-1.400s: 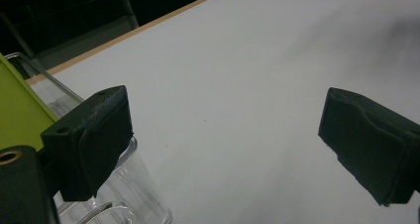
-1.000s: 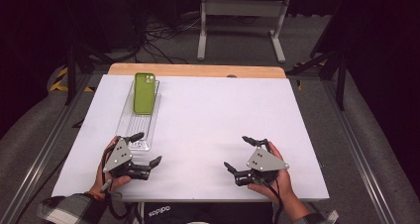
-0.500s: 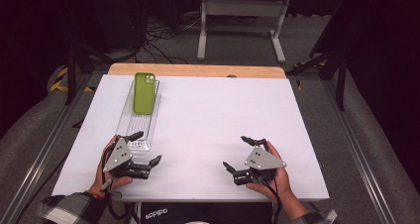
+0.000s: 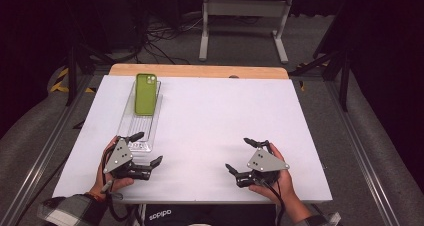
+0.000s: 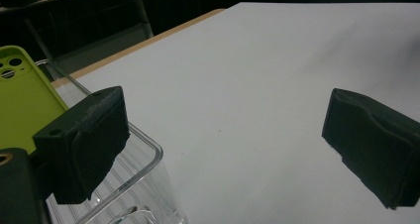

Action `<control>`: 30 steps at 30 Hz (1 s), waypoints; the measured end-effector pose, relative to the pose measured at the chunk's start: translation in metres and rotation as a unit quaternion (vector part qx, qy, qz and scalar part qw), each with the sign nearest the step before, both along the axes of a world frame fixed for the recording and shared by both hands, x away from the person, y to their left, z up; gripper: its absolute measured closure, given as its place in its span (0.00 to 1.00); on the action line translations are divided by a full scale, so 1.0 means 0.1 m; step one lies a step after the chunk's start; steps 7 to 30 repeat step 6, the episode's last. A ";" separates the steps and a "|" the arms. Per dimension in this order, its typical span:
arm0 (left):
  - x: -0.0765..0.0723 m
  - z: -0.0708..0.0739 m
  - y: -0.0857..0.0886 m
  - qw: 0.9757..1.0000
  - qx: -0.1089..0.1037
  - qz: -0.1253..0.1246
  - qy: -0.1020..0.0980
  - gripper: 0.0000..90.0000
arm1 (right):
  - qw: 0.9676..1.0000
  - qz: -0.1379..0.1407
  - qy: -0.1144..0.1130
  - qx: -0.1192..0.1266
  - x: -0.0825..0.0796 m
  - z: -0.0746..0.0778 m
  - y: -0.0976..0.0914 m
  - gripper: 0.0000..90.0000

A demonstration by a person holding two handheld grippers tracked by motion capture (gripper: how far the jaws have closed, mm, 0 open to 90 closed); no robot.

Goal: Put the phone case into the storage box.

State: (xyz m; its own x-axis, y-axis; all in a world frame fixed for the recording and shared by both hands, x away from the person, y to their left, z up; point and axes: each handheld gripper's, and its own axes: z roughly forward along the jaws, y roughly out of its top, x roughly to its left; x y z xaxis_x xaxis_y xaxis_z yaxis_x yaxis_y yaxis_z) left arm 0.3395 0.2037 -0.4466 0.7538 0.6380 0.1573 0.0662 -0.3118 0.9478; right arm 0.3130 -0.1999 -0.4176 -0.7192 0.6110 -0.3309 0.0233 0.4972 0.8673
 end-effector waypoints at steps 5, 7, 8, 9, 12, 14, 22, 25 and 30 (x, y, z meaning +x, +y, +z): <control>0.01 -0.01 -0.02 1.000 0.002 0.000 0.005 0.05 | 1.000 0.000 0.008 0.008 0.01 0.00 -0.03 0.09; 0.02 -0.01 -0.03 1.000 0.004 0.003 0.005 0.05 | 1.000 -0.002 0.010 0.010 0.02 0.00 -0.03 0.09; 0.02 -0.01 -0.03 1.000 0.004 0.003 0.005 0.05 | 1.000 -0.002 0.010 0.010 0.02 0.00 -0.03 0.09; 0.02 -0.01 -0.03 1.000 0.004 0.003 0.005 0.05 | 1.000 -0.002 0.010 0.010 0.02 0.00 -0.03 0.09; 0.02 -0.01 -0.03 1.000 0.004 0.003 0.005 0.05 | 1.000 -0.002 0.010 0.010 0.02 0.00 -0.03 0.09; 0.02 -0.01 -0.03 1.000 0.004 0.003 0.005 0.05 | 1.000 -0.002 0.010 0.010 0.02 0.00 -0.03 0.09; 0.02 -0.01 -0.03 1.000 0.004 0.003 0.005 0.05 | 1.000 -0.002 0.010 0.010 0.02 0.00 -0.03 0.09; 0.02 -0.01 -0.03 1.000 0.004 0.003 0.005 0.05 | 1.000 -0.002 0.010 0.010 0.02 0.00 -0.03 0.09; 0.02 -0.01 -0.03 1.000 0.004 0.003 0.005 0.05 | 1.000 -0.002 0.010 0.010 0.02 0.00 -0.03 0.09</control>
